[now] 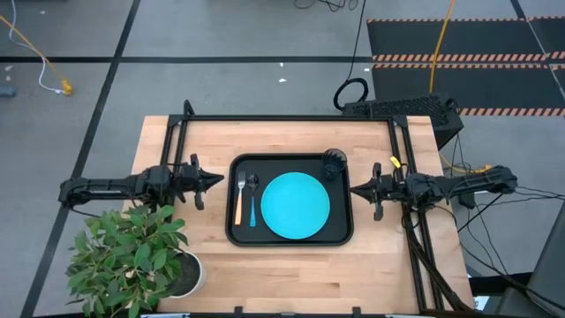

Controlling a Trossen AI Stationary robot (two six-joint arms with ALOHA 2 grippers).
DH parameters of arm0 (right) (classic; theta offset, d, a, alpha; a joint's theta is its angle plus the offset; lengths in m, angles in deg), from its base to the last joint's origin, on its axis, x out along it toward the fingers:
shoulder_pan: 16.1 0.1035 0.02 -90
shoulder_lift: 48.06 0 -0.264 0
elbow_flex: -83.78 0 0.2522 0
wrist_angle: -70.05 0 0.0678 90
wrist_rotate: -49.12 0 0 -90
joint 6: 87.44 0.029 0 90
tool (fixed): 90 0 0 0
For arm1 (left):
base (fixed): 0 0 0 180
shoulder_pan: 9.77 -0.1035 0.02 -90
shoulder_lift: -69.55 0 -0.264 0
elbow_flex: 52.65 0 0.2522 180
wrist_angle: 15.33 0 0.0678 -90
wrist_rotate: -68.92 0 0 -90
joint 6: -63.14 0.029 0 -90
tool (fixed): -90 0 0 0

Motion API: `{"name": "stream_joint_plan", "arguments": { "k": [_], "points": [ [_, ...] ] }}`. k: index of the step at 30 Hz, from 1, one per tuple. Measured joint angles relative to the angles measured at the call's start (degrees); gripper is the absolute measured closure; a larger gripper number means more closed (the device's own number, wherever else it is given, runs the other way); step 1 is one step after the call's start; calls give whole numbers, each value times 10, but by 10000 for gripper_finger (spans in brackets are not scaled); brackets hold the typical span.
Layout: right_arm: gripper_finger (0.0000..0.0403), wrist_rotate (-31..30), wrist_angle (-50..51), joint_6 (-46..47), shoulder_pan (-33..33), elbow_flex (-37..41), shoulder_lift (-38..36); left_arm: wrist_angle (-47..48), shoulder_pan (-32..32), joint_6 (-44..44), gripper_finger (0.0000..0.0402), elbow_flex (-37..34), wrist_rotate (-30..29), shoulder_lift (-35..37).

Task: Pick and place plate/cup/fork/spoon on tray
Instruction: Return to Home Position

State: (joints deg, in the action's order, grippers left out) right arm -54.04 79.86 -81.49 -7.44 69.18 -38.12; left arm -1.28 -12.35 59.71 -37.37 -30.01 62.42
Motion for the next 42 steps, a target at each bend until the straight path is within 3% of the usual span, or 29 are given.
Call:
{"name": "stream_joint_plan", "arguments": {
  "k": [7, 15, 42],
  "points": [
    [403, 59, -32, -22, -14, 0, -1, 0, 0, 28, 378, 0, 0, 0],
    [403, 27, -33, 9, -19, 0, -1, -7, 0, 62, 367, -1, -1, 0],
    [403, 27, -35, 4, -18, 0, -1, -8, 0, 62, 366, -1, -1, 0]
  ]
}}
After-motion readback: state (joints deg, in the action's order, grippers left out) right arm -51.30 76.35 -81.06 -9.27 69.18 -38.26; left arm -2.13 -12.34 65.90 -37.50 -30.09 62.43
